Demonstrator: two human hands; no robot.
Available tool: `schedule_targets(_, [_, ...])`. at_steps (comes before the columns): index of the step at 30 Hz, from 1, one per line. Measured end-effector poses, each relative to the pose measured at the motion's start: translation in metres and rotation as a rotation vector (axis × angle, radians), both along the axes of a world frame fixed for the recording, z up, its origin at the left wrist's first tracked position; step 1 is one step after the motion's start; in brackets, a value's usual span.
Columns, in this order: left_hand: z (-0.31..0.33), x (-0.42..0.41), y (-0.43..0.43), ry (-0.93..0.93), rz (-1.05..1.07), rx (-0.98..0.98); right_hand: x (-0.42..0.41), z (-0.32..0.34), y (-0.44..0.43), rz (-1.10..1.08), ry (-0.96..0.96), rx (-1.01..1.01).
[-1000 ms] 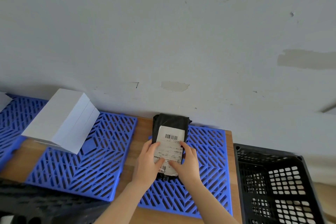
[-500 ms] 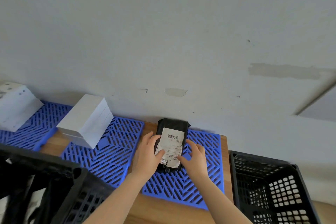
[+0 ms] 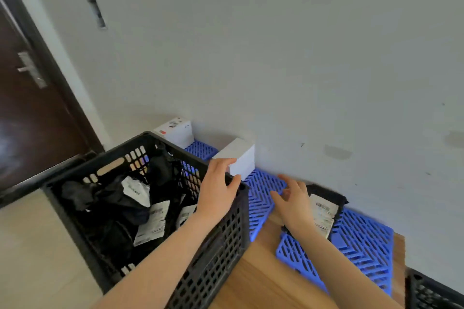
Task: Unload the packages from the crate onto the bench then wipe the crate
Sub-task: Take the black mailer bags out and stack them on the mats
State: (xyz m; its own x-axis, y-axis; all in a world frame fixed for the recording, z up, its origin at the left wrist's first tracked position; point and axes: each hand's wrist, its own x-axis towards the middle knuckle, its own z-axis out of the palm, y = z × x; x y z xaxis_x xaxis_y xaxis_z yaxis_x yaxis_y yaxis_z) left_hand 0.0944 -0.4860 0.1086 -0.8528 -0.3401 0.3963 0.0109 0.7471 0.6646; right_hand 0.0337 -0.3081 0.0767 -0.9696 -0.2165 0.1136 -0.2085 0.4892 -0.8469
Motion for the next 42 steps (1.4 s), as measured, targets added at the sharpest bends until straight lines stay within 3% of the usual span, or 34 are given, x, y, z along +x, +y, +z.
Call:
schedule_targets(10, [0.0,0.08,-0.144,-0.07,0.342,0.024,0.04,0.04,-0.148,0.247,0.108,-0.038])
schedule_targets(16, [-0.008,0.095,-0.239,-0.187,0.47,0.003,0.052,0.021,-0.257,0.434,0.028,0.112])
schedule_targets(26, [-0.038,0.071,-0.334,-0.502,0.207,-0.105,0.052,-0.038,-0.363,0.586,-0.204,0.3])
schedule_targets(33, [-0.057,0.067,-0.35,-0.684,0.173,-0.148,0.042,-0.076,-0.389,0.607,-0.432,0.39])
schedule_targets(37, [-0.054,0.066,-0.353,-0.685,0.177,-0.133,0.047,-0.076,-0.393,0.623,-0.547,0.346])
schedule_targets(42, [-0.05,0.068,-0.35,-0.589,0.177,-0.04,0.049,-0.071,-0.391,0.625,-0.495,0.248])
